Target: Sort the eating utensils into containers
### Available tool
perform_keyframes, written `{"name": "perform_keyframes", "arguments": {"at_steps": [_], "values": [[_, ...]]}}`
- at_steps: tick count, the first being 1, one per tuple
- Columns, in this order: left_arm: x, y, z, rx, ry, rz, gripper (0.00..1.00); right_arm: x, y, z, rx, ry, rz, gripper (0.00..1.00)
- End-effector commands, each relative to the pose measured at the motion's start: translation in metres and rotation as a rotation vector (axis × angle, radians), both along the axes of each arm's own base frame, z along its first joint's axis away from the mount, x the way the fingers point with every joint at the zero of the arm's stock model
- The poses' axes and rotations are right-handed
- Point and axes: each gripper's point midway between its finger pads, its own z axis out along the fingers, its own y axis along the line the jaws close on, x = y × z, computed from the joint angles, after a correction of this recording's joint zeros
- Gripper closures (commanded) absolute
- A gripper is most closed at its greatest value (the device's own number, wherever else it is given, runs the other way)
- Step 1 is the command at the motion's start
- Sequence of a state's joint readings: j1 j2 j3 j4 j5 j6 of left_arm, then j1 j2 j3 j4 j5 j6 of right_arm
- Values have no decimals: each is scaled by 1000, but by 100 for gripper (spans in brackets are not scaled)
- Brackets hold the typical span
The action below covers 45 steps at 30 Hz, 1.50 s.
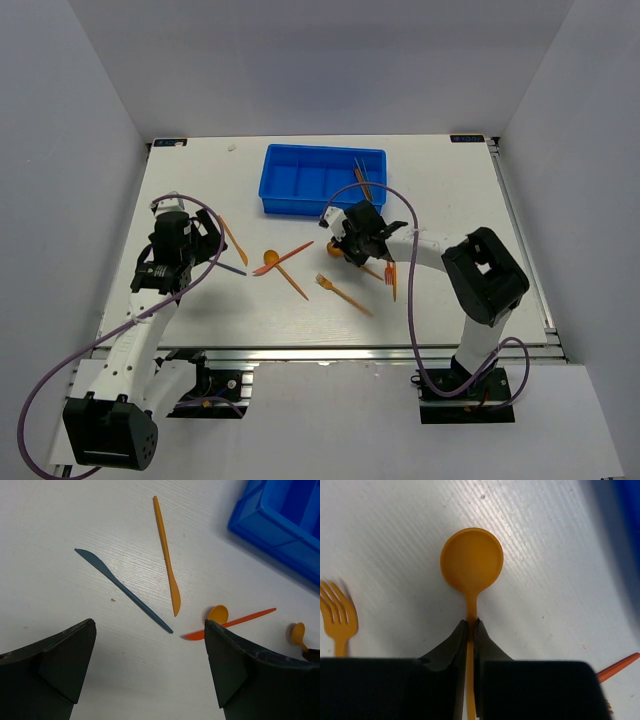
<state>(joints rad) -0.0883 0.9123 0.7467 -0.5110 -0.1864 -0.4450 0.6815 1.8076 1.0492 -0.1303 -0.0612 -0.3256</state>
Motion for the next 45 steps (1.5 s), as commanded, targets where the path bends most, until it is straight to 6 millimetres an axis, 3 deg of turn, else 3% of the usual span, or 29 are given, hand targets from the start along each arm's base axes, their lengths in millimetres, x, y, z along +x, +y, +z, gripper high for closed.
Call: {"name": "perform_keyframes", "arguments": {"at_steps": [1,3,6,9,12,13,15,16,17,19,20,21,22,23,24,29,31,32,35,36,39,41,43,45], "values": [[1,-3,7,-2,-31,-18,2,6,2,-8,-45,-26,-1,96],[1,-3,6,-1,-29,-17,2,7,15,7,1,-42,12,100],[1,-2,6,1,-29,-14,2,5,38,48,126,-85,40,100],[1,-1,7,1,-30,-9,2,16,52,119,272,-208,30,100],[1,-1,8,2,-33,-9,2,29,57,154,316,-276,1,100],[0,-1,8,2,-33,-8,2,39,63,175,336,-311,-12,100],[0,-1,8,3,-33,-5,2,60,60,179,302,-336,-100,100],[0,-1,8,3,-33,-5,2,77,63,203,330,-387,-154,100],[0,0,7,3,-31,-3,2,91,60,212,339,-413,-217,100],[0,-1,7,4,-32,-5,2,123,55,202,328,-409,-376,100],[0,-1,6,5,-29,-4,2,146,53,233,375,-453,-443,100],[0,0,6,7,-28,-1,2,164,53,211,334,-438,-504,100],[0,0,6,6,-26,0,2,174,52,205,333,-414,-567,100],[0,0,7,5,-28,2,2,191,54,232,383,-457,-604,100],[0,1,6,8,-25,5,2,205,54,212,355,-456,-643,100],[0,0,4,9,-18,4,2,249,52,216,447,-574,-705,100],[1,-1,3,8,-16,-2,2,264,51,207,444,-571,-707,100],[0,-1,2,7,-12,-4,2,272,41,201,439,-553,-732,100],[1,-2,3,4,-13,-11,2,277,40,184,452,-501,-703,100],[2,-3,2,4,-12,-16,2,274,38,170,429,-482,-704,100],[2,-4,1,3,-5,-19,2,273,36,167,452,-469,-711,100],[2,-4,0,3,-2,-20,2,271,31,162,442,-454,-726,86],[2,-3,1,3,-7,-17,2,269,30,160,445,-440,-732,59],[2,-3,2,5,-11,-17,2,266,33,174,472,-440,-712,54]]}}
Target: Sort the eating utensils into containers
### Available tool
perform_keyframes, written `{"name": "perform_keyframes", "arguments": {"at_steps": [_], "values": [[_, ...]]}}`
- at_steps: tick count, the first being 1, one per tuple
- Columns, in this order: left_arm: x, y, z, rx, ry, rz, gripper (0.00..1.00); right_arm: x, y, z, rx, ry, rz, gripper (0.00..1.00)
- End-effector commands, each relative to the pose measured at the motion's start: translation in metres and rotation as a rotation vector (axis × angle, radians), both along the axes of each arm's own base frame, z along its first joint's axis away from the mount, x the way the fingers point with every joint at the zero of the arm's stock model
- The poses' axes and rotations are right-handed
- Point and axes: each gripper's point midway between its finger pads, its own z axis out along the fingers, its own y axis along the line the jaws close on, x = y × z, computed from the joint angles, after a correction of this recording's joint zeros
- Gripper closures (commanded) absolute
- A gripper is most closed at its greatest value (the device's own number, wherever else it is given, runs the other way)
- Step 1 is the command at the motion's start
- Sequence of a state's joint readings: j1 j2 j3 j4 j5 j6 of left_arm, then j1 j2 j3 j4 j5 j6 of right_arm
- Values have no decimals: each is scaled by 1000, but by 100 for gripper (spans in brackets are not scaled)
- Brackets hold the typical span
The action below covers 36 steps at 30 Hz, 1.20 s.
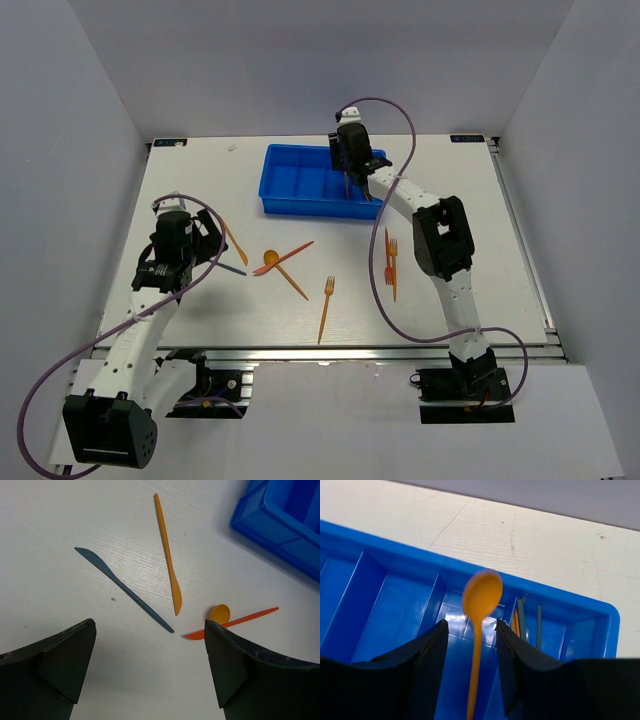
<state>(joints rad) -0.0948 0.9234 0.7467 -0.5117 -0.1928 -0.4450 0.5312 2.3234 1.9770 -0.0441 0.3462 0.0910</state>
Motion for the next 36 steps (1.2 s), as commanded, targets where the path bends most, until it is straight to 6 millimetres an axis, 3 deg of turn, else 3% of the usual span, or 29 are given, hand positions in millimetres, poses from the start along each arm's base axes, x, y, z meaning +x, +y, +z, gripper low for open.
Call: {"name": "perform_keyframes", "arguments": {"at_steps": [1,4,5,7,8,9,11,12,15,16,18,19,22,24,27,30,34,36], "values": [[1,-2,5,-1,-23,-13,2,-7,9,59,91,-82,30,51],[1,-2,5,2,-21,-13,2,-18,6,79,99,-77,44,48],[1,-2,5,3,-21,-12,2,-25,6,93,115,-83,68,48],[1,-1,6,5,-22,-6,2,-39,12,101,111,-80,125,47],[1,0,6,5,-22,-2,2,-50,14,117,114,-98,160,48],[1,1,7,8,-26,1,2,-60,13,104,81,-74,158,48],[0,2,7,9,-26,7,2,-82,15,112,52,-78,182,46],[0,2,7,11,-28,8,2,-95,17,93,30,-32,208,47],[0,3,7,13,-27,13,2,-142,43,75,-3,44,367,51],[0,3,8,14,-28,16,2,-165,57,59,-46,76,450,53],[0,4,7,14,-24,18,2,-193,72,42,-110,99,583,56],[0,4,8,16,-26,22,2,-215,78,19,-138,135,661,57],[0,5,8,18,-27,28,2,-255,96,-5,-109,207,805,57],[-1,7,9,23,-31,38,2,-262,97,-22,-120,267,755,56],[-1,7,10,21,-37,39,2,-296,116,-40,-111,307,784,56],[-1,7,9,21,-31,37,2,-313,131,-54,-122,343,798,54],[-1,7,10,20,-34,39,2,-326,147,-76,-136,393,819,54],[-2,7,11,20,-38,37,2,-328,155,-76,-137,400,821,54]]}}
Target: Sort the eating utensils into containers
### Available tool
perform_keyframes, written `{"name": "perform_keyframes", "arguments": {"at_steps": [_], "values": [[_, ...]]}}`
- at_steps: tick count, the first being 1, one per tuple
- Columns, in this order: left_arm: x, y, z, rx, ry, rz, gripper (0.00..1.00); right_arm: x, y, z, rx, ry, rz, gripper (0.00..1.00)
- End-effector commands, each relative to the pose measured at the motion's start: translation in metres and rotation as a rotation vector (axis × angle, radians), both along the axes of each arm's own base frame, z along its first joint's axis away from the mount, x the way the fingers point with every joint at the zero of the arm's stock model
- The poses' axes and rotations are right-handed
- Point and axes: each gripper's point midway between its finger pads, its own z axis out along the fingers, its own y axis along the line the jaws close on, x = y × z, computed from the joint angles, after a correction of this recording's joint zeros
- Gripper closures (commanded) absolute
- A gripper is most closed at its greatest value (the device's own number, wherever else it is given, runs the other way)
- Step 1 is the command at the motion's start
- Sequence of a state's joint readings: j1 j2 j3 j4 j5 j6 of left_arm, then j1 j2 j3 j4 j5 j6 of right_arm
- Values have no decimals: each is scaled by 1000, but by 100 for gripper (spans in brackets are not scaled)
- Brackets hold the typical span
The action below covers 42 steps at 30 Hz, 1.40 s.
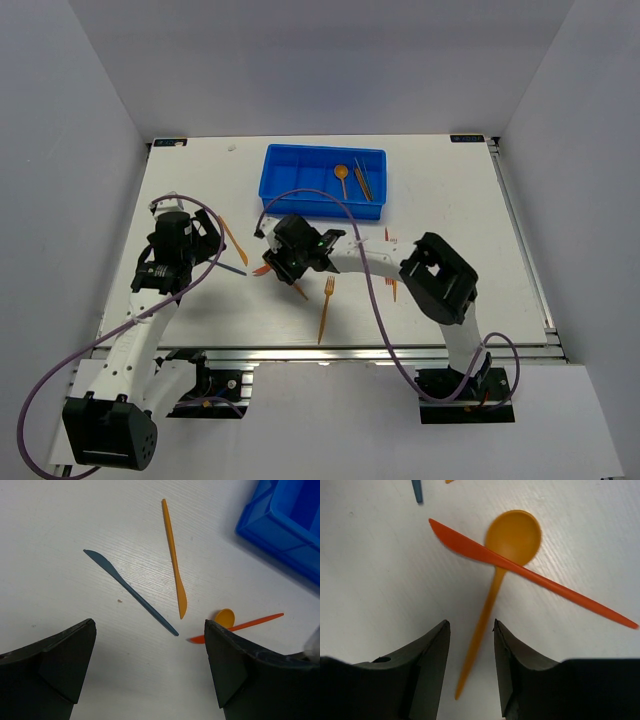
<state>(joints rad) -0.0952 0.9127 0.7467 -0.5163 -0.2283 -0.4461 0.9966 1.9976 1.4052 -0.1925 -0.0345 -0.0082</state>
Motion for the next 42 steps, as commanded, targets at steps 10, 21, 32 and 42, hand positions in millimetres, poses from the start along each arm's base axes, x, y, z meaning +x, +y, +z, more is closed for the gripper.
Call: {"name": "perform_keyframes", "arguments": {"at_steps": [10,21,32,42], "values": [[0,-1,9,-4,-30,-3,2,9,18,-26,-55,-29,-69,55],[0,-2,8,-5,-29,-5,2,11,14,-34,-96,-49,-151,84],[0,-2,8,-5,-27,-5,2,-15,44,17,250,329,-47,100],[0,-1,10,-3,-37,-1,2,-64,49,103,587,743,277,100]]}}
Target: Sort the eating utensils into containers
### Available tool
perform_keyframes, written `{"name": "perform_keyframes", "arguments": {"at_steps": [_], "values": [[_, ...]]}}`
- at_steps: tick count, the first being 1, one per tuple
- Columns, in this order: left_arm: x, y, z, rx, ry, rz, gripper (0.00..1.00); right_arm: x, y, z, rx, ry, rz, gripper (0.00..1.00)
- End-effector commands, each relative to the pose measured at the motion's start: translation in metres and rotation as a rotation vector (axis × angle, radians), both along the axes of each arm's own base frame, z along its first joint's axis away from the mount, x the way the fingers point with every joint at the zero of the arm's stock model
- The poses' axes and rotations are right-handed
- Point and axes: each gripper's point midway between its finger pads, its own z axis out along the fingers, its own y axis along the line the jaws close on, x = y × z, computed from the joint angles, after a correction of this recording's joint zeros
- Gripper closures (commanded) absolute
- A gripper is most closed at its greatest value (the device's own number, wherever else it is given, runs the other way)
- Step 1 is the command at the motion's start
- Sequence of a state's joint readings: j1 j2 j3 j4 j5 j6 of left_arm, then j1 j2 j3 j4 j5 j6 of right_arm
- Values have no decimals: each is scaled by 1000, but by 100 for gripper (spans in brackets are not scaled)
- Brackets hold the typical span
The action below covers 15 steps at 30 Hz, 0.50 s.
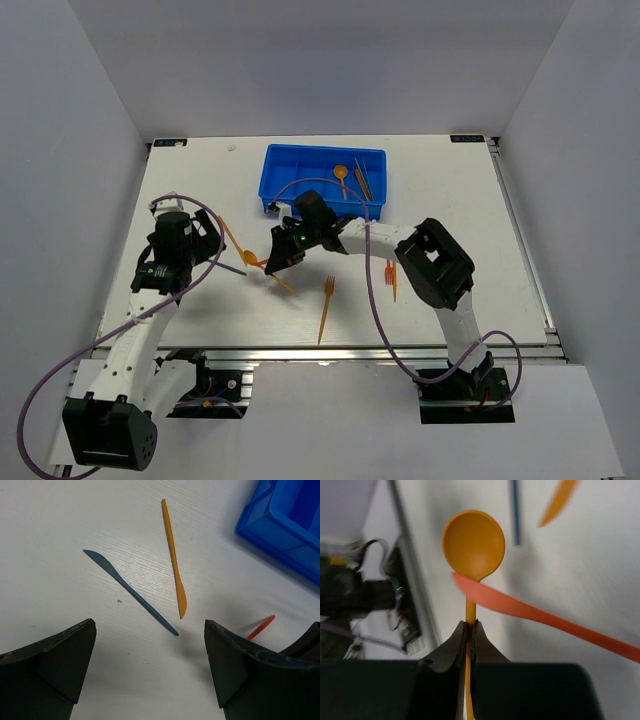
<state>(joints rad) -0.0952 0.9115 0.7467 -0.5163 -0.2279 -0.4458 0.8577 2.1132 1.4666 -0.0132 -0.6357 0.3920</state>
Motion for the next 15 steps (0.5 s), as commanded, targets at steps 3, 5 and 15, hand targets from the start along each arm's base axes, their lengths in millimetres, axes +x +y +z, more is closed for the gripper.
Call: {"name": "perform_keyframes", "arguments": {"at_steps": [3,5,15], "values": [[0,0,11,-3,-39,3,2,-59,7,102,382,220,269,100],[-1,0,11,-2,-39,4,2,-68,5,131,480,281,318,100],[-2,2,12,2,-43,13,2,9,7,160,401,67,64,100]]}}
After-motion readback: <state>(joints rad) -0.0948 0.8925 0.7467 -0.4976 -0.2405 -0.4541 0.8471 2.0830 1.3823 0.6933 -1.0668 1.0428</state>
